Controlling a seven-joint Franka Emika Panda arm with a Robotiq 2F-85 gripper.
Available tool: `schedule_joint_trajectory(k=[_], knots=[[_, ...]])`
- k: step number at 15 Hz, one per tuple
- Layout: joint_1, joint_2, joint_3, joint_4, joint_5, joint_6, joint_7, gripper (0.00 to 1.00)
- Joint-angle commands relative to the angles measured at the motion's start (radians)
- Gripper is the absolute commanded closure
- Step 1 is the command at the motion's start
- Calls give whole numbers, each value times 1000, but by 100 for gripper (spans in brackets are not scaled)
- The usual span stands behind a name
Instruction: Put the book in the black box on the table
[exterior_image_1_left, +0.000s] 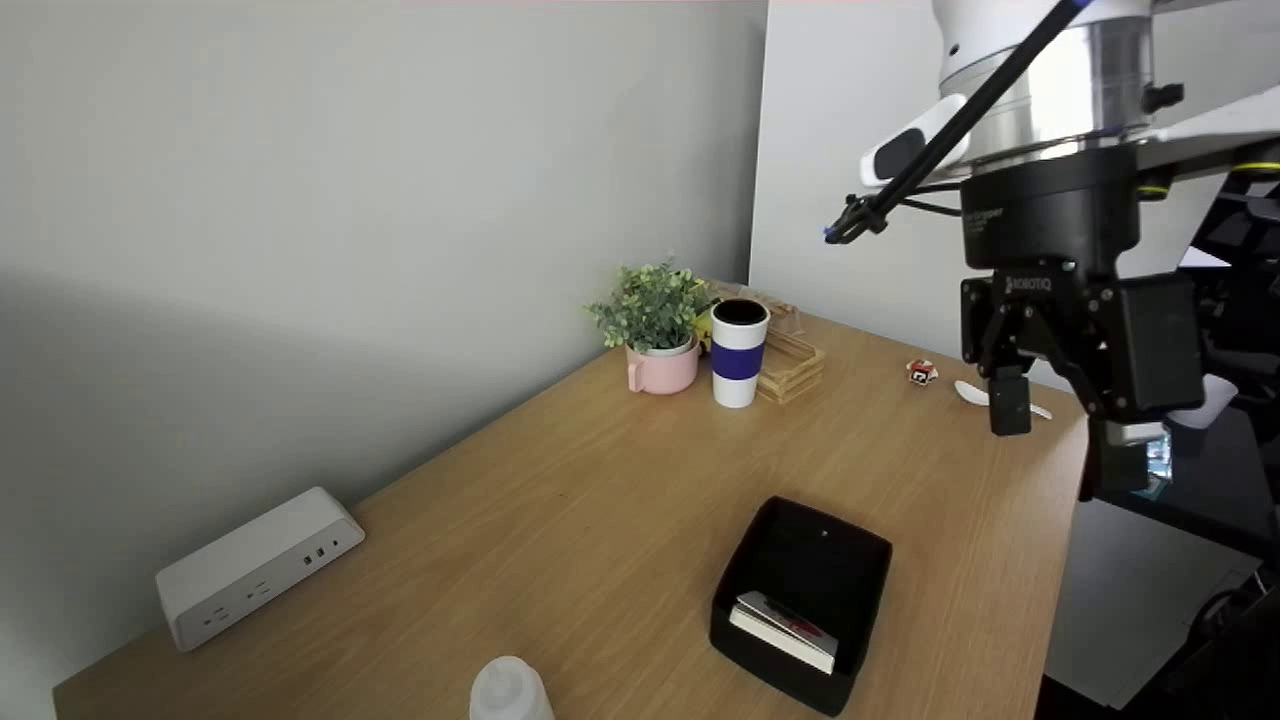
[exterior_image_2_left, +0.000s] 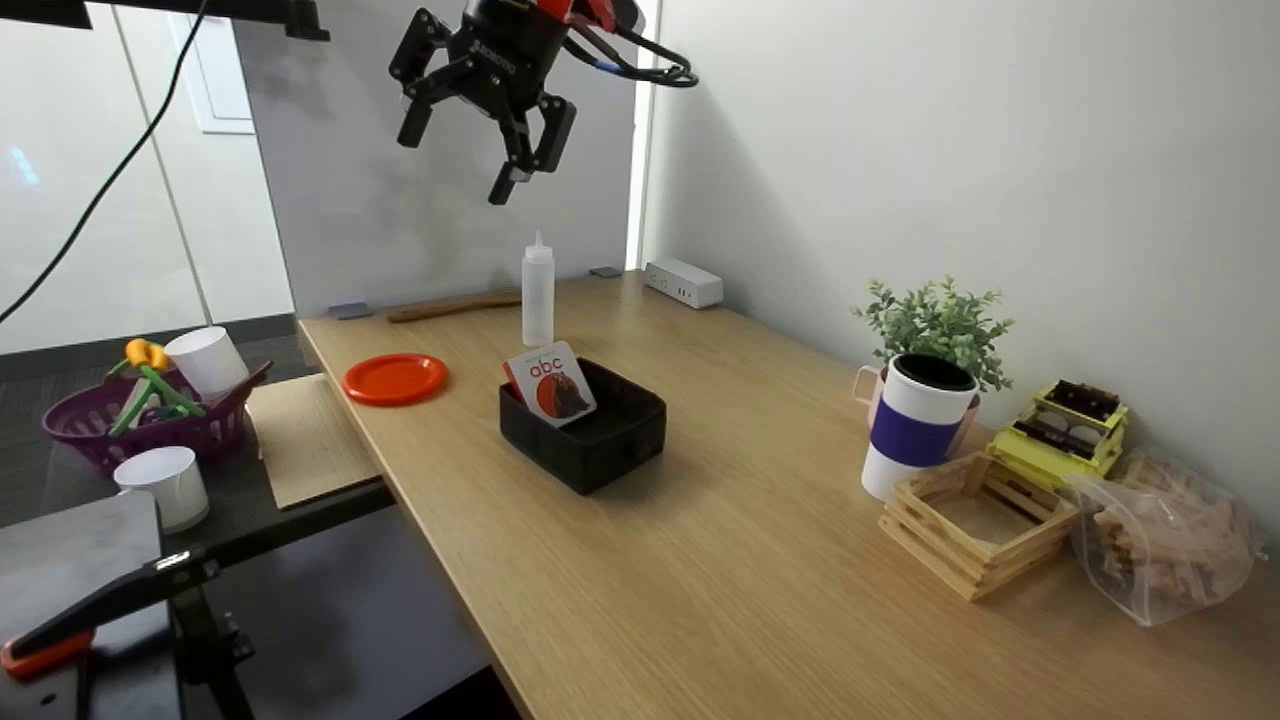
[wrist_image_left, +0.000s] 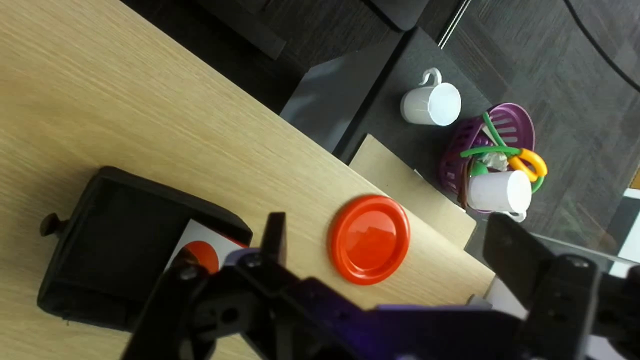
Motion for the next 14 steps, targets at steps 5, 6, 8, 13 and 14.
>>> schedule_joint_trajectory(k=[5,6,8,13,14], knots=[[-62,29,48,22,31,8,-4,0],[-68,41,51,30,47,17,-9,0],[-77,81,58,58,89,25,-19,0],[-71,226,92,165,129,64,55,0],[-68,258,99,191,115,68,84,0]])
